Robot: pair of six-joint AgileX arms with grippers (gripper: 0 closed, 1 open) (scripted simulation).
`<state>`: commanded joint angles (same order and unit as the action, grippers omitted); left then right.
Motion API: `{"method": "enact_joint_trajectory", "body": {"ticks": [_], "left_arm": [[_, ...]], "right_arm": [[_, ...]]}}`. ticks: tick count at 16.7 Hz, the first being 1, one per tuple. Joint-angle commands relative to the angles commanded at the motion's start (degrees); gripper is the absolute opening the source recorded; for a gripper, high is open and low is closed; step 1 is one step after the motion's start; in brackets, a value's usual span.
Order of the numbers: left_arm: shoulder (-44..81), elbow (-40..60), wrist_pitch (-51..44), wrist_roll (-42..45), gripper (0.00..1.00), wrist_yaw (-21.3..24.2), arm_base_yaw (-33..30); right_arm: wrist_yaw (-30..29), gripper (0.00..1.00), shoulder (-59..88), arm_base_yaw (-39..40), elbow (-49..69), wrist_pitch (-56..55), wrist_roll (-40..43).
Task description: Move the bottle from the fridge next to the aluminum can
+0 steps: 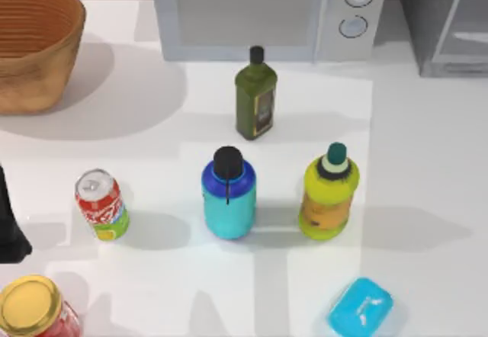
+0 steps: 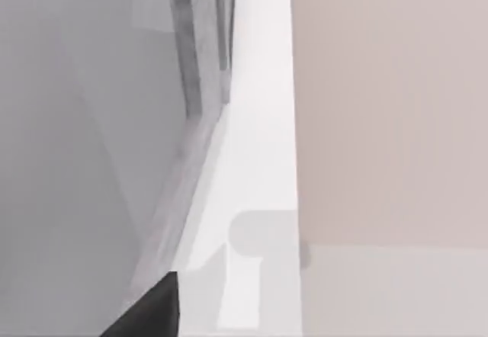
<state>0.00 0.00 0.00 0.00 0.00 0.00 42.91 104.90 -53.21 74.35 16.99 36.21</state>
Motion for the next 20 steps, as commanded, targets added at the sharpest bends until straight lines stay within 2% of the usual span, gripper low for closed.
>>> {"method": "enact_joint_trajectory", "body": {"ticks": [5, 8, 13, 18, 20], "left_arm": [[0.0, 0.0, 0.0, 0.0, 1.0, 0.0, 0.0], [0.0, 0.0, 0.0, 0.0, 1.0, 0.0, 0.0], [0.0, 0.0, 0.0, 0.0, 1.0, 0.0, 0.0], [0.0, 0.0, 0.0, 0.0, 1.0, 0.0, 0.0], [0.0, 0.0, 0.0, 0.0, 1.0, 0.0, 0.0]], "right_arm": [[0.1, 1.0, -0.3, -0.5, -0.4, -0.2, 0.1], [-2.7, 1.0, -1.4, 3.2, -1.5, -2.8, -2.9], [-15.7, 1.0, -5.1, 16.4, -5.8, -9.0, -14.0], [-31.7, 1.0, -6.8, 38.9, -11.4, -13.1, -26.3], [-37.0, 1.0, -8.7, 45.5, -13.7, -15.8, -31.1]]}}
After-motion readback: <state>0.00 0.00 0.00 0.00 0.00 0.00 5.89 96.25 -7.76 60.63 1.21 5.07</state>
